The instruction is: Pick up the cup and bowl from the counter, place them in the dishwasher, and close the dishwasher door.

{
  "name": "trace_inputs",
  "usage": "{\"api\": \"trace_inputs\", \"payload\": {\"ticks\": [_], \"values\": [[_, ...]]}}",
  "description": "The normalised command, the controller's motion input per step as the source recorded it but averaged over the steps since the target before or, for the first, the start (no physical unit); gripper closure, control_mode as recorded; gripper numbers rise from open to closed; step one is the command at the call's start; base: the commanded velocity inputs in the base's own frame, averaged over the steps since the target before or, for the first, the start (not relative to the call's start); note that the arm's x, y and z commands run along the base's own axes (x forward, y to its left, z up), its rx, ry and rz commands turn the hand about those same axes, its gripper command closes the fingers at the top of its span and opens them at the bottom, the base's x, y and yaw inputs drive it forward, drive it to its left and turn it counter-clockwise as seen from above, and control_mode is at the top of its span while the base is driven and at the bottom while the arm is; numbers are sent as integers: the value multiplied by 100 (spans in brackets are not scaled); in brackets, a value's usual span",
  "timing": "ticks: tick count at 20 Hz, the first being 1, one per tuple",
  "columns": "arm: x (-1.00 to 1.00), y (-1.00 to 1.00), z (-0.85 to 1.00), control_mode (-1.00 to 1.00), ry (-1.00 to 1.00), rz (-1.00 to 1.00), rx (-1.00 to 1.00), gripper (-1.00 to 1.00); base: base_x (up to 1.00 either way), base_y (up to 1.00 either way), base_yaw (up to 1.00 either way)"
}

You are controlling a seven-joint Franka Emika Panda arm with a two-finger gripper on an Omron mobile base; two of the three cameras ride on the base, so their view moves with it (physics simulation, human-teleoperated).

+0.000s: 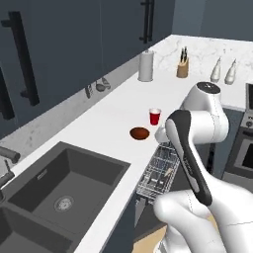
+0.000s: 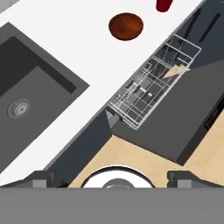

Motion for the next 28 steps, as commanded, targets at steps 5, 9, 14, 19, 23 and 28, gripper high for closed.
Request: {"api": "trace_inputs", "payload": {"ticks": [5, 9, 14, 19, 23, 28], "values": [[0, 0, 0, 100, 0, 0, 0, -100, 6, -91, -1], [0, 0, 0, 100, 0, 0, 0, -100, 44, 42, -7], [0, 0, 0, 100, 0, 0, 0, -100, 18, 59, -8], [0, 0, 0, 100, 0, 0, 0, -100, 5, 36, -19], [0, 0, 0, 100, 0, 0, 0, -100, -7, 1, -41], [0, 0, 0, 100, 0, 0, 0, -100, 0, 30, -35]]}}
